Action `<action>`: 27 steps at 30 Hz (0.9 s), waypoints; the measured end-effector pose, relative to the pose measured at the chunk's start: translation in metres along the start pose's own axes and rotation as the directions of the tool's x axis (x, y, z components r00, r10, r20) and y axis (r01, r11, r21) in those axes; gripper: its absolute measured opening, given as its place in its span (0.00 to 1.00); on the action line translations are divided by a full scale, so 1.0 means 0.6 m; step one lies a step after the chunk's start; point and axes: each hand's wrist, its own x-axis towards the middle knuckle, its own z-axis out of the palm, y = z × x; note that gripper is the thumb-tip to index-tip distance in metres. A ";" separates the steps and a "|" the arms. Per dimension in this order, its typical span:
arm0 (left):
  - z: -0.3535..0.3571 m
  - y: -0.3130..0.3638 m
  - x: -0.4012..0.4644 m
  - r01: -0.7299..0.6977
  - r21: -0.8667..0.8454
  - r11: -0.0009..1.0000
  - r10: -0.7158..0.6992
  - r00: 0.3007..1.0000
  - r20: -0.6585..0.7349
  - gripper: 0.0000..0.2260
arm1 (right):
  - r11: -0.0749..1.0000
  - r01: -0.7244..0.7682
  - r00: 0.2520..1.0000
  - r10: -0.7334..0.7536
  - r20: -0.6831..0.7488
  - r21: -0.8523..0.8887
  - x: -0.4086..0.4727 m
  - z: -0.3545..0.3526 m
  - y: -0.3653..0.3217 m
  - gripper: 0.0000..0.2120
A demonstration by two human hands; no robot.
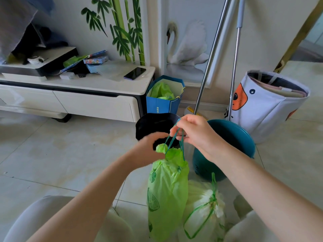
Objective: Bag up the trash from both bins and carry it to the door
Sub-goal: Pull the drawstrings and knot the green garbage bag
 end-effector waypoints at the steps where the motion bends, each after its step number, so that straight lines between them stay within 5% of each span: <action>1: 0.015 -0.009 0.001 0.014 0.026 1.000 -0.017 0.993 0.119 0.32 | 0.999 -0.021 1.000 0.020 0.019 0.032 -0.001 0.001 -0.001 0.08; 3: 0.061 -0.024 0.003 0.070 0.042 0.997 -0.077 0.981 0.177 0.41 | 0.999 -0.028 0.999 0.027 0.033 0.026 -0.003 0.003 -0.001 0.10; 6: 0.132 -0.040 0.007 0.114 0.041 0.993 -0.115 0.993 0.034 0.47 | 0.993 -0.049 0.996 0.040 0.085 0.104 -0.013 0.020 -0.005 0.06; 12: 0.169 -0.032 0.031 0.104 -0.131 0.986 -0.137 0.951 -0.277 0.14 | 0.948 -0.135 0.981 0.087 0.173 0.290 -0.009 0.012 -0.013 0.08; 18: 0.152 -0.069 0.068 0.181 -0.103 0.978 -0.207 0.912 -0.353 0.07 | 0.910 -0.101 0.988 0.043 0.151 0.403 -0.002 -0.027 -0.020 0.08; 23: 0.142 -0.095 0.062 0.178 -0.150 0.972 -0.221 0.912 -0.345 0.14 | 0.915 -0.032 0.990 -0.027 0.141 0.403 -0.007 -0.046 -0.015 0.10; 27: 0.141 -0.108 0.059 0.257 -0.025 0.966 -0.257 0.950 -0.175 0.20 | 0.930 0.063 0.982 -0.122 0.142 0.362 -0.016 -0.043 -0.004 0.07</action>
